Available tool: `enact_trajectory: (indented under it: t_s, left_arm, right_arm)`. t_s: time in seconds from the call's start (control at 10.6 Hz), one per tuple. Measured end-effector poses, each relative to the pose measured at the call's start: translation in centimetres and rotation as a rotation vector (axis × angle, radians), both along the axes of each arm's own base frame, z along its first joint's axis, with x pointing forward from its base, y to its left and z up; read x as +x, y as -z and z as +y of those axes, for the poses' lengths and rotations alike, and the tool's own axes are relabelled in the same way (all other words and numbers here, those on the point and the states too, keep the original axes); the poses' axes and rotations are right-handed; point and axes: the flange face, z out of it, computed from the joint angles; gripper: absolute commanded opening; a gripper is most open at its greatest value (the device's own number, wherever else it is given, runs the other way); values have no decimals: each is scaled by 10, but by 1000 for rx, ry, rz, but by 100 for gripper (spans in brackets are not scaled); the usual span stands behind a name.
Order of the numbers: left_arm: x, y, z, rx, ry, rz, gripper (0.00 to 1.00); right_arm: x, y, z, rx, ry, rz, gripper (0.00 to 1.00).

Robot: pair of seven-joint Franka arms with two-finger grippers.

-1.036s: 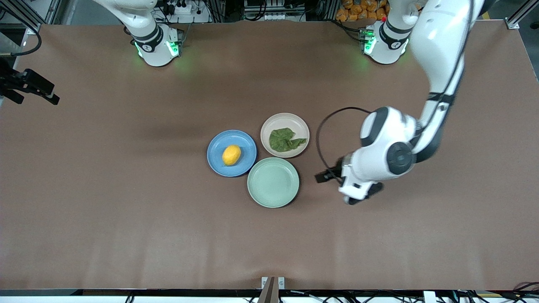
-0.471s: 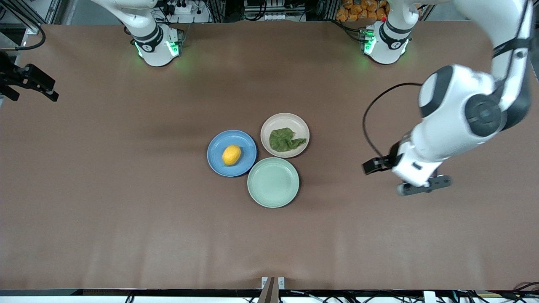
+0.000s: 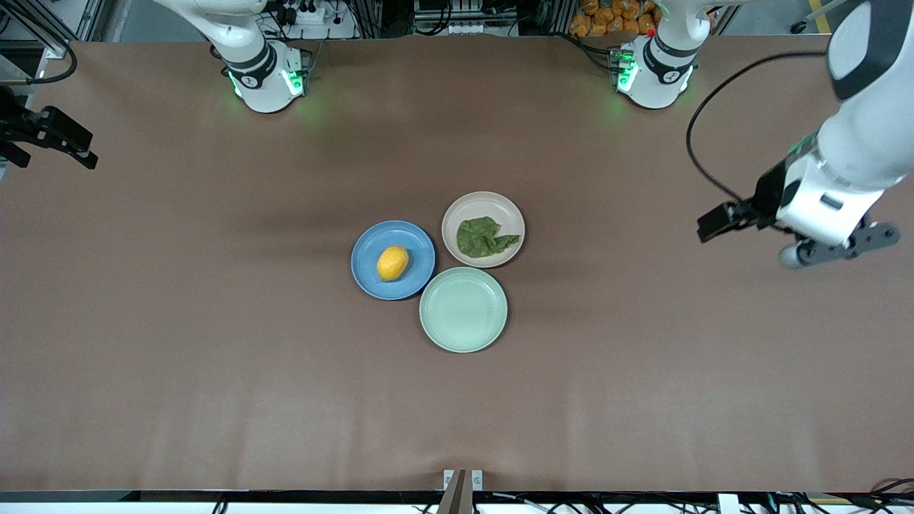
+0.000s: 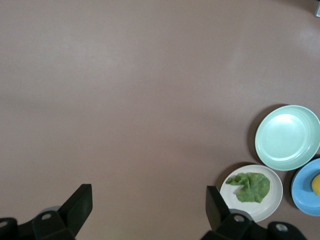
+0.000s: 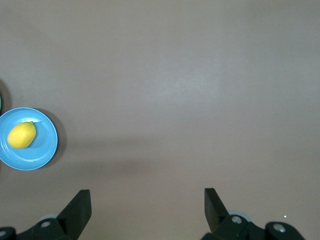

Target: Place lemon and lettuce in plates

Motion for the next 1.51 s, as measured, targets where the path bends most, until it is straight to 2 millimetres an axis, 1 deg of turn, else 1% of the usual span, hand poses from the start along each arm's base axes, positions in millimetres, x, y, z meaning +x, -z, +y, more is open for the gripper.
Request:
enact_trajectory:
  t_s: [0.09, 0.19, 0.28, 0.47, 0.57, 0.75, 1.13, 1.51]
  left_arm:
    - [-8, -12, 9, 7, -13, 0, 100]
    - [-12, -18, 22, 12, -35, 1, 100]
    - [-12, -18, 38, 14, -40, 1, 100]
    - [-8, -10, 65, 15, -29, 16, 100]
    - [-8, -9, 68, 16, -28, 19, 100]
    - [-10, -8, 58, 15, -11, 21, 100]
    - [-25, -16, 34, 25, -73, 17, 100]
    - [-26, -16, 39, 27, -79, 17, 100]
  right_arm:
    - [0, 0, -2, 0, 2, 0, 100]
    - [0, 0, -3, 1, 4, -2, 100]
    - [0, 0, -3, 1, 5, -4, 100]
    - [2, -1, -4, 4, 4, -10, 100]
    - [4, -3, -4, 9, 4, -15, 100]
    - [6, -3, -4, 34, 7, -17, 100]
    - [7, -2, -6, 43, 12, -15, 100]
    - [9, 1, -6, 43, 11, -9, 100]
